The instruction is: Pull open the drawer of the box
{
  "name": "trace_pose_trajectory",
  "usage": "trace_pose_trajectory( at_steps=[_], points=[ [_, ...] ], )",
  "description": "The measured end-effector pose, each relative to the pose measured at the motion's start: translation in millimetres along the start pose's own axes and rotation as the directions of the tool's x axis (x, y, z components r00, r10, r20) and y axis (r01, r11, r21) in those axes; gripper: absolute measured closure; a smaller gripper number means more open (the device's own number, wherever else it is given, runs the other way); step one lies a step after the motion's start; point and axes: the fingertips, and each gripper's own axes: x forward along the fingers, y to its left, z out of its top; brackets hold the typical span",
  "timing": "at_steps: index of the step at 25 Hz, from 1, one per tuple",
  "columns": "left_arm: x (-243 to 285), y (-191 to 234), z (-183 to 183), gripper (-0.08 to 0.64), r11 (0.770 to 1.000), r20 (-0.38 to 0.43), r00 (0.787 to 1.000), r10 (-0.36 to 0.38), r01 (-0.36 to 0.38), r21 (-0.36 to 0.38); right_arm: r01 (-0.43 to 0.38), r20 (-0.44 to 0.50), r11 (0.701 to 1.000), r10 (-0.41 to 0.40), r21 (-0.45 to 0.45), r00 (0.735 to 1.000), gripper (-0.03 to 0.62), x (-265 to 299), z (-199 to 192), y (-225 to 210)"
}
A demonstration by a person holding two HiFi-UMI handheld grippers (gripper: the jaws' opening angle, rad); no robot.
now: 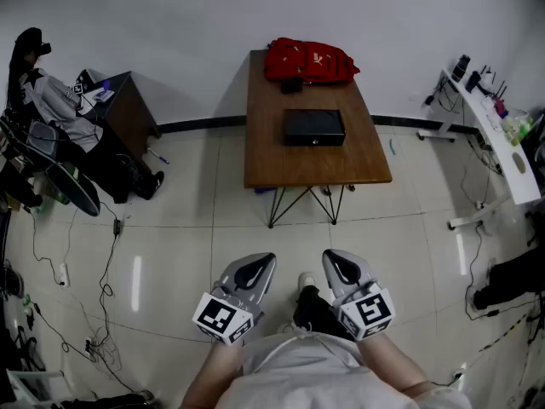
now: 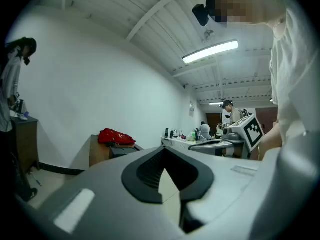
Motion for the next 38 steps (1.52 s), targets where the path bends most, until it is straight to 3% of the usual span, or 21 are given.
trace_pose_trajectory(
  at_steps=[8,14,26,32,38],
  points=[
    [56.7,57.0,-2.9,0.554,0.999,-0.016,0.999,0.036,-0.036,0.007,-0.022,-0.014,1.000,0.023,0.021,1.000,0.584,63.2,-2.5,-59.0],
    [129.0,113.7,13.4,0.554,0.997,-0.013,0.997,0.073,-0.074,-0.016,-0.059,-0.016,0.998,0.060,0.025,0.998,0.584,127.2,13.8,-122.4],
    [266.0,192.7,28.9,0.554,0.994,-0.025,0.994,0.105,-0.106,-0.031,-0.030,-0.026,0.999,0.030,-0.023,0.999,0.584,227.6,43.5,-263.1],
    [289.1,214.1,21.6,0.554,0.992,-0.068,0.992,0.108,-0.112,-0.053,-0.022,-0.063,1.000,0.021,-0.007,0.998,0.584,256.1,34.9,-283.5],
    [310.6,239.0,20.8,0.554,0.993,-0.075,0.993,0.091,-0.096,-0.070,0.011,-0.141,0.997,-0.001,0.073,0.990,0.584,286.1,14.6,-296.9]
  ],
)
